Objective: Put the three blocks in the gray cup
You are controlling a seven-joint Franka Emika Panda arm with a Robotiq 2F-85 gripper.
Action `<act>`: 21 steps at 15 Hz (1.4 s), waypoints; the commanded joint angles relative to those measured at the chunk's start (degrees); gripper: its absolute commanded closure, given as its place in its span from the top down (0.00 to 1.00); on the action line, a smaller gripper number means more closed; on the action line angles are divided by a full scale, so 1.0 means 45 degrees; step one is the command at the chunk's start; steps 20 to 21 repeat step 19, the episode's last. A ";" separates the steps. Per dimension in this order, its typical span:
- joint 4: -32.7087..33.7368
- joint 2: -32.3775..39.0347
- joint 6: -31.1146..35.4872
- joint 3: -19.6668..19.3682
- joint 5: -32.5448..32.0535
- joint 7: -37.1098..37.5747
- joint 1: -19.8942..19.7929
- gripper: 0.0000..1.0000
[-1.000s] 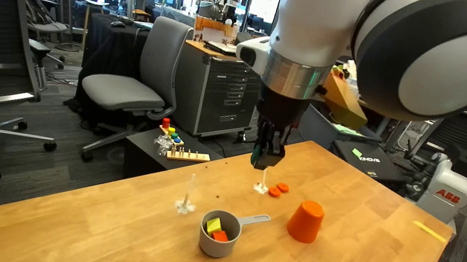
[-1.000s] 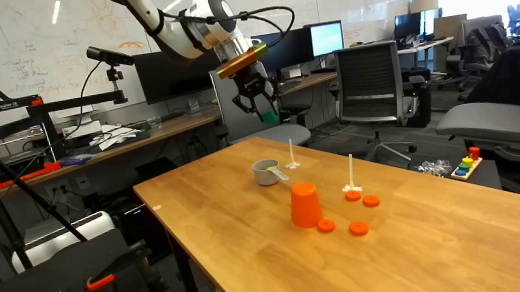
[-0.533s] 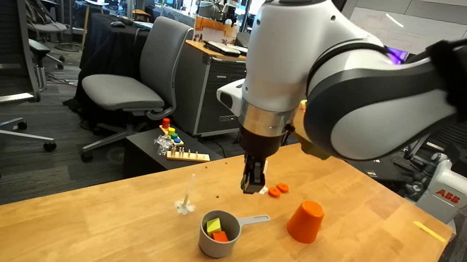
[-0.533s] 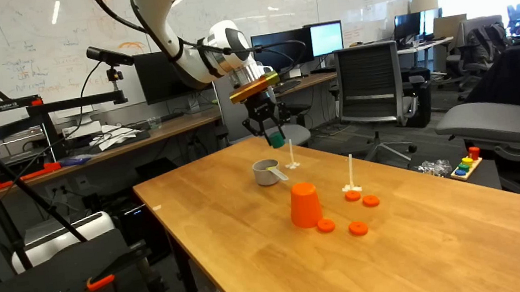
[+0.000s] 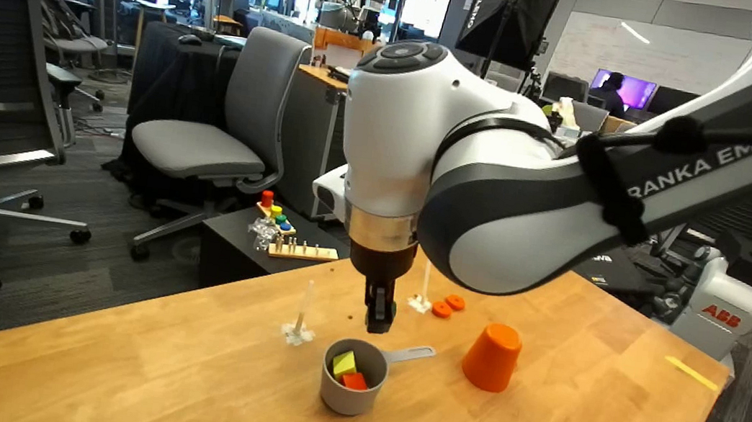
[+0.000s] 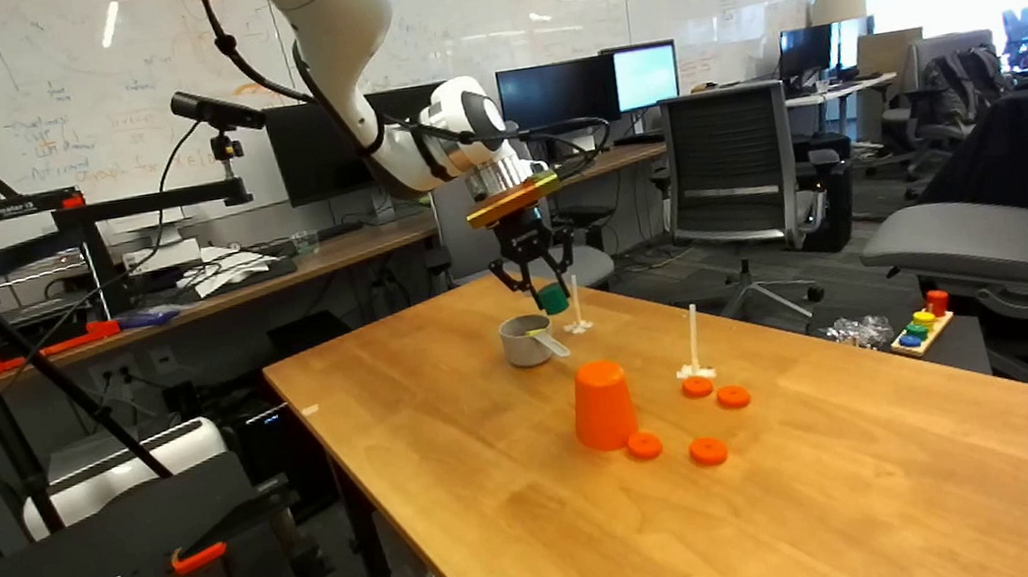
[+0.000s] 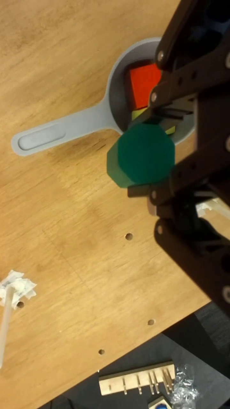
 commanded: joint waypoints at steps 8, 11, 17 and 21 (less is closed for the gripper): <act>0.2693 0.1829 -0.2043 0.0010 0.0307 -0.0032 0.1080 0.17; 0.2894 0.2062 -0.2415 0.0036 0.0486 0.0013 0.1143 0.69; 0.2439 0.1844 -0.2291 -0.0008 0.0286 0.0131 0.1091 0.88; 0.2459 0.1764 -0.2433 -0.0007 0.0303 0.0210 0.1090 1.00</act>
